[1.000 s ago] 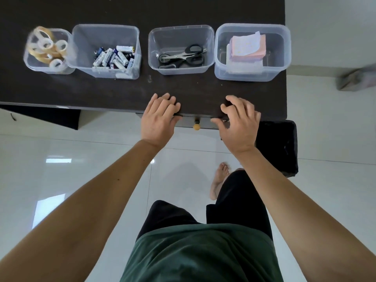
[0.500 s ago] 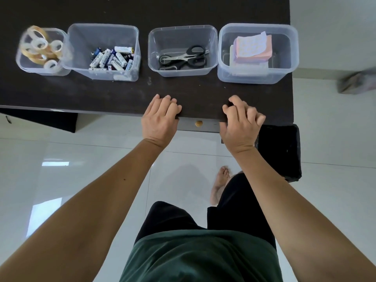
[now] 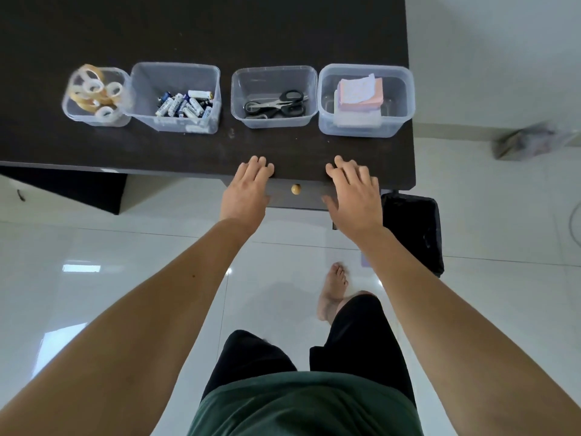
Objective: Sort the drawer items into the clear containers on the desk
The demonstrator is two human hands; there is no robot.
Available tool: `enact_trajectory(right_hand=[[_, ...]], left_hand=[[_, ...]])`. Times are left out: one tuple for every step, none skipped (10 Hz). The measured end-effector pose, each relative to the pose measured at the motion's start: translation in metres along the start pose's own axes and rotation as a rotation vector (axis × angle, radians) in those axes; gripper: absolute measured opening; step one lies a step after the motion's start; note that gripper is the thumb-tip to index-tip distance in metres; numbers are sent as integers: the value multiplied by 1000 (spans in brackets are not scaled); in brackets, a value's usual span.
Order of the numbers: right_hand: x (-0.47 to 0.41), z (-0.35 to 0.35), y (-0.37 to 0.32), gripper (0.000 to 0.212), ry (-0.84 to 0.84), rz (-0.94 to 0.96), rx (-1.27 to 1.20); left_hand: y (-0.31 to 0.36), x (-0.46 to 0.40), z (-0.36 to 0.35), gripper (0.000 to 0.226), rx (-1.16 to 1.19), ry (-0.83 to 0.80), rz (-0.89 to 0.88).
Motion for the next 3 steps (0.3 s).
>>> enact_trajectory(right_hand=[[5,13,2,59,-96,-7,-110],[10,30,1,55,-166,-56,-233],[34,32,3,53,-172,-86,-305]], left_hand=[[-1,6,15,64,74,-102,50],[2,13,37,54,131,-155,87],[4,56,41,49,180,-186,121]])
Point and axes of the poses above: each hand's wrist, its own x-axis away from the middle knuckle, its own z-axis out of the back of the hand, y = z × x, the point moved 3 cm from there along -x, towards the middle knuckle, and after that the axes turned 2 degrees about -z, right-handed, at the moved point
